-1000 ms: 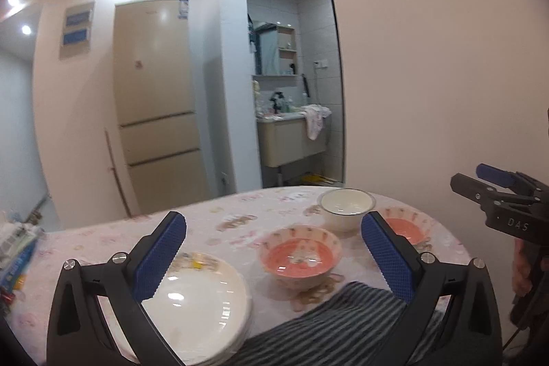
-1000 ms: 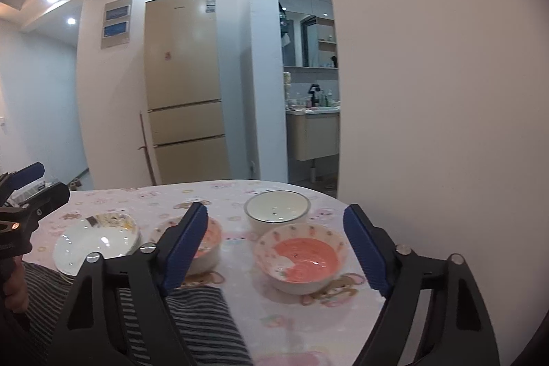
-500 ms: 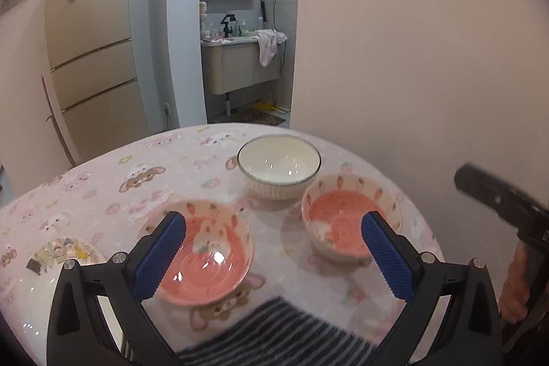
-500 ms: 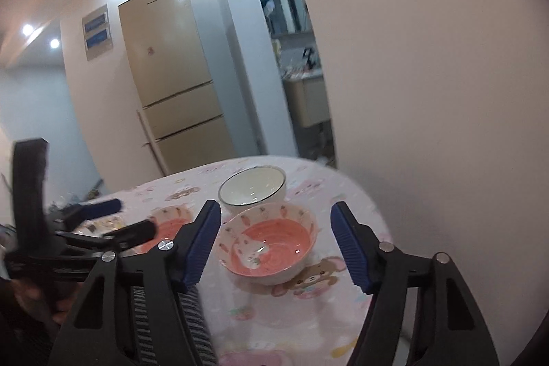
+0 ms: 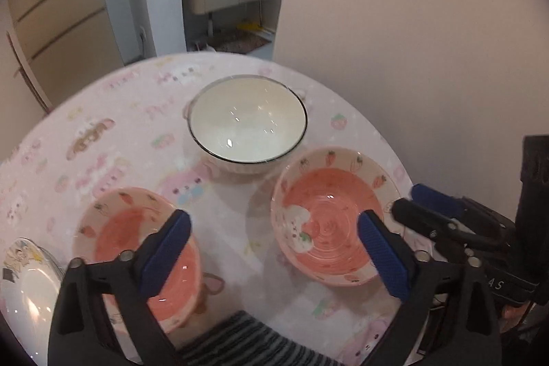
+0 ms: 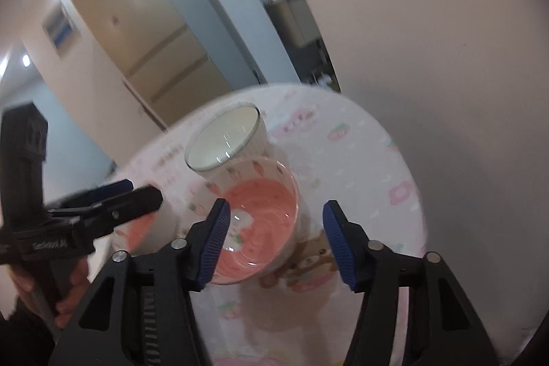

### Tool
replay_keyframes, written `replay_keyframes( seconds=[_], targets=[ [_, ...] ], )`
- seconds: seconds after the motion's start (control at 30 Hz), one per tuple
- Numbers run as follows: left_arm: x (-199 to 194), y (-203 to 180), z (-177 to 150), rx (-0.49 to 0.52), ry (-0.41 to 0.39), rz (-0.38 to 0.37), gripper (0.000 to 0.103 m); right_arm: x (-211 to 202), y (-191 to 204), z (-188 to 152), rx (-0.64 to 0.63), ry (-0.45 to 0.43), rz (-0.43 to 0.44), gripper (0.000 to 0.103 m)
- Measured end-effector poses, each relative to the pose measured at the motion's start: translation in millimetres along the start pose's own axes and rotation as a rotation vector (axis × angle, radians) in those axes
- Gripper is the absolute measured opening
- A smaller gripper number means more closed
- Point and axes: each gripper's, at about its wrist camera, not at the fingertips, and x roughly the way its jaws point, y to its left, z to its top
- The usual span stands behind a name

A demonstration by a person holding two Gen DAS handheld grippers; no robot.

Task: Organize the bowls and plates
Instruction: 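Move both tools toward the pink strawberry bowls, then close both tools on opposite rims of a pink strawberry bowl and lift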

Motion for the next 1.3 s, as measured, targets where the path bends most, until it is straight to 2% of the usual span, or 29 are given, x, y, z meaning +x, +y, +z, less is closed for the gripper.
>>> replay_keyframes(
  seconds=[0.07,0.13,0.2,0.3,0.4,0.43,0.5,0.53,0.57,0.63,0.7,0.77,0.83,0.97,1.03,1.2,1.3],
  targets=[
    [12.7,-0.6,2.9,-0.014,0.041,0.016,0.093,11.9,-5.1,4.3,0.039,0.111,0.037,0.047],
    [23.2,1.2,5.0,-0.034,0.090,0.021,0.091,18.6,-6.9,7.6,0.047,0.181,0.044,0.045],
    [33.4,3.3,7.6,-0.056,0.148,0.027,0.078,22.3,-7.4,10.6,0.050,0.227,0.034,0.044],
    [47.8,4.0,12.0,-0.088,0.230,-0.022,0.074,36.0,-3.5,15.9,0.026,0.316,0.010,0.044],
    [52.8,0.7,14.1,-0.080,0.229,0.009,0.069,50.4,-3.2,17.2,0.035,0.394,-0.028,0.038],
    [55.9,-2.0,14.8,-0.061,0.235,0.018,0.069,51.5,-3.3,18.2,0.039,0.395,-0.058,0.032],
    [64.0,-3.9,15.3,-0.048,0.265,0.016,0.064,50.0,-4.9,19.3,0.030,0.358,-0.132,0.031],
    [69.1,-4.5,14.4,-0.032,0.285,0.023,0.058,50.3,-5.9,19.8,0.037,0.354,-0.132,0.031],
    [73.8,-4.5,13.2,-0.018,0.303,0.037,0.046,51.2,-5.9,19.8,0.043,0.368,-0.118,0.030],
    [81.9,-4.2,12.2,-0.012,0.331,0.055,0.042,52.8,-5.0,20.0,0.049,0.385,-0.108,0.029],
    [84.0,-5.4,14.2,-0.006,0.324,0.065,0.041,53.0,-3.6,21.8,0.038,0.377,-0.137,0.028],
    [85.4,-5.4,16.2,-0.011,0.323,0.064,0.038,53.1,-2.0,25.2,0.038,0.363,-0.171,0.016],
    [87.2,-6.6,16.7,-0.005,0.323,0.075,0.035,58.4,1.4,27.8,0.034,0.388,-0.195,0.015],
    [93.9,-11.5,15.3,0.013,0.351,0.042,0.015,70.0,1.8,29.5,0.021,0.436,-0.220,0.009],
    [92.2,-13.5,14.0,0.016,0.332,0.058,0.015,72.0,2.2,29.9,0.019,0.440,-0.231,0.009],
    [84.6,-12.8,14.1,0.016,0.331,0.028,0.010,70.4,-3.5,29.1,0.041,0.455,-0.223,0.008],
    [77.3,-15.5,12.3,0.023,0.313,0.025,0.011,65.2,4.7,29.0,-0.007,0.450,-0.246,0.008]
  ],
)
